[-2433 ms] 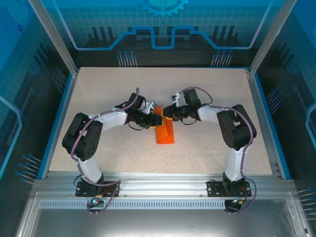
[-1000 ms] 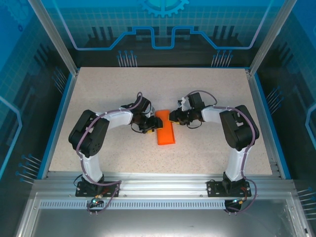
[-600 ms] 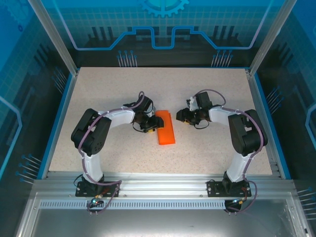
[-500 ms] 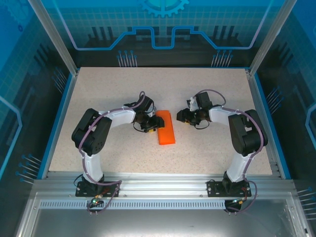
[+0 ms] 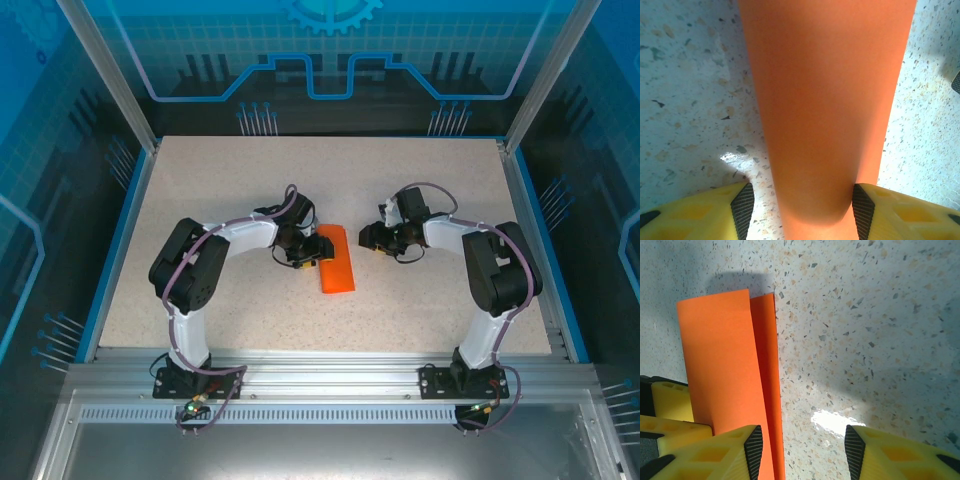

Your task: Fold a paper plane with a square sheet of paper (fold left side to right side)

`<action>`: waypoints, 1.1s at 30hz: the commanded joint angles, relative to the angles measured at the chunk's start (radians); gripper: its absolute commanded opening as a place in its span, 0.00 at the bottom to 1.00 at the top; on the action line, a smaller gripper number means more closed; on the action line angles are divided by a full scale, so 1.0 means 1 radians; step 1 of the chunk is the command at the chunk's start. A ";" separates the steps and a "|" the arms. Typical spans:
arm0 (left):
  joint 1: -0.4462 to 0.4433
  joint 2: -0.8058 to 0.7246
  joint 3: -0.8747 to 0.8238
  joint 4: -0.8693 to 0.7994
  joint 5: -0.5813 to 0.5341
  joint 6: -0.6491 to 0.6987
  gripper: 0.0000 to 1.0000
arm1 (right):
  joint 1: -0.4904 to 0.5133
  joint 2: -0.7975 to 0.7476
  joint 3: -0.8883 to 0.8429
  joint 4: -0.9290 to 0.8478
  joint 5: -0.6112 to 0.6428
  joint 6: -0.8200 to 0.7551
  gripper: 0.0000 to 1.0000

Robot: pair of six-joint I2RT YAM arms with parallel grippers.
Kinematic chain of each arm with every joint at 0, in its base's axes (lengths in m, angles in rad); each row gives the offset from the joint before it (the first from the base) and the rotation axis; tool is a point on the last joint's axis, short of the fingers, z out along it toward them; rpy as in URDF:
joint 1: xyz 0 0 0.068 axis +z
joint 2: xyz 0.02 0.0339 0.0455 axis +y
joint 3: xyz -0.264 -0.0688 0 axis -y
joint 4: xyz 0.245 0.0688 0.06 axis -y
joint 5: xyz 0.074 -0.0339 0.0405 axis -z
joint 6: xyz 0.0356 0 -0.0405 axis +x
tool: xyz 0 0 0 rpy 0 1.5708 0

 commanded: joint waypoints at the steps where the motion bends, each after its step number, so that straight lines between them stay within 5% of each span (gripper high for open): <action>1: -0.014 0.036 0.026 -0.040 -0.011 0.018 0.59 | -0.009 -0.016 -0.008 -0.023 -0.009 -0.016 0.50; 33: -0.037 0.102 0.110 -0.105 -0.016 0.046 0.60 | 0.019 -0.003 0.020 -0.033 -0.029 -0.014 0.50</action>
